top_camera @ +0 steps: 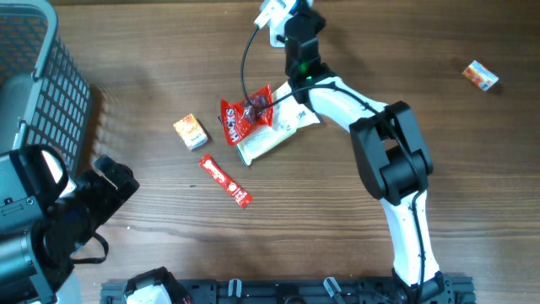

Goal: Scan the item barcode
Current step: 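Hold the Kleenex pack in front of the white scanner, then carry the Kleenex pack to the right edge beside the orange pack, release, then move the right gripper back over the white wipes pack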

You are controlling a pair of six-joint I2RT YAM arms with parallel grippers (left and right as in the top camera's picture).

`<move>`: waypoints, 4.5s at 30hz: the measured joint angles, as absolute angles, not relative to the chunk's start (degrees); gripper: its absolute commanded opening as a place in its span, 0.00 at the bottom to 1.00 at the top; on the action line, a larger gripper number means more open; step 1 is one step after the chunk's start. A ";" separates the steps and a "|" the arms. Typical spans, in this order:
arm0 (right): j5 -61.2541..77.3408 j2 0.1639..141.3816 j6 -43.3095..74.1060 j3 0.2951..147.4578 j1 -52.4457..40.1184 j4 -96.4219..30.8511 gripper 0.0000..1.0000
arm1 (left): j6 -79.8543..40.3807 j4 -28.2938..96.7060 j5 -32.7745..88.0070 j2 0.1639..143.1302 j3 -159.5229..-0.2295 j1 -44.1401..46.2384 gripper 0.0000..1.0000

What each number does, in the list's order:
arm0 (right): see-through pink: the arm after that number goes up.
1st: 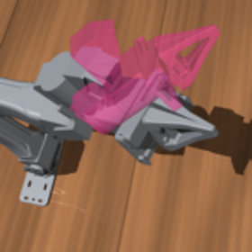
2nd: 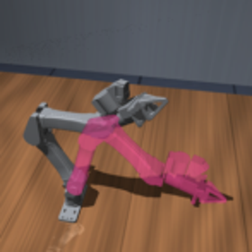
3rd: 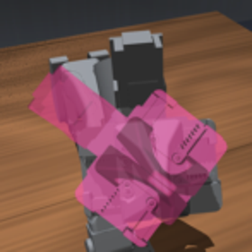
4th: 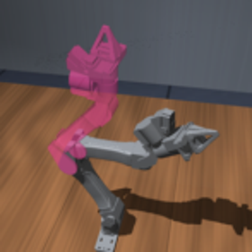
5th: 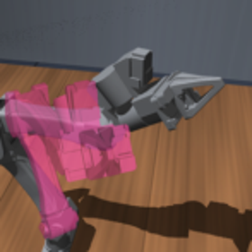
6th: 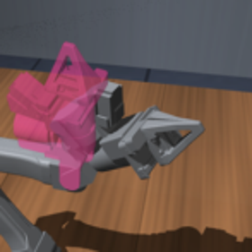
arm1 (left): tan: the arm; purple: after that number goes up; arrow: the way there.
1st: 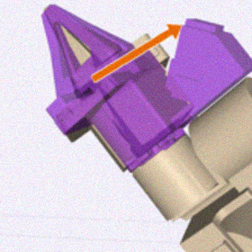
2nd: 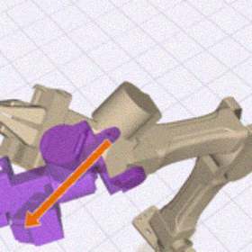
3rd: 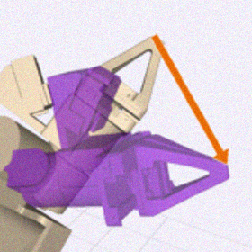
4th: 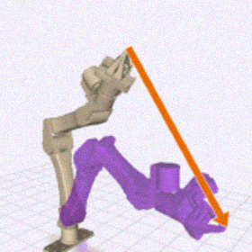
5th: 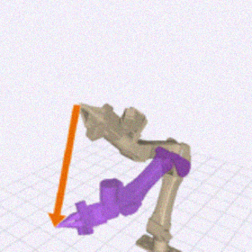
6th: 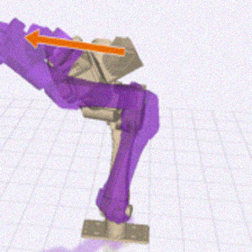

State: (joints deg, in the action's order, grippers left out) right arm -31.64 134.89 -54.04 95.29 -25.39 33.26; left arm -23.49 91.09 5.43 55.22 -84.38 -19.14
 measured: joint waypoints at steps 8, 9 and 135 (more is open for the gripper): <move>-39.13 131.17 -43.00 95.29 -13.96 18.35 0.04 | -23.49 91.13 5.43 55.22 -84.38 -19.14 1.00; -39.51 130.45 -41.54 95.29 -12.36 16.16 0.04 | -23.49 91.09 5.43 55.22 -84.38 -19.14 1.00; -31.18 118.89 5.15 94.21 -52.53 -38.57 0.04 | -23.49 91.09 5.43 55.22 -84.38 -19.14 1.00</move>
State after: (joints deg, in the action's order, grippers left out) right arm -31.18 118.89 5.15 94.21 -52.53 -38.57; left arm -23.49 91.09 5.43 55.22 -84.38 -19.14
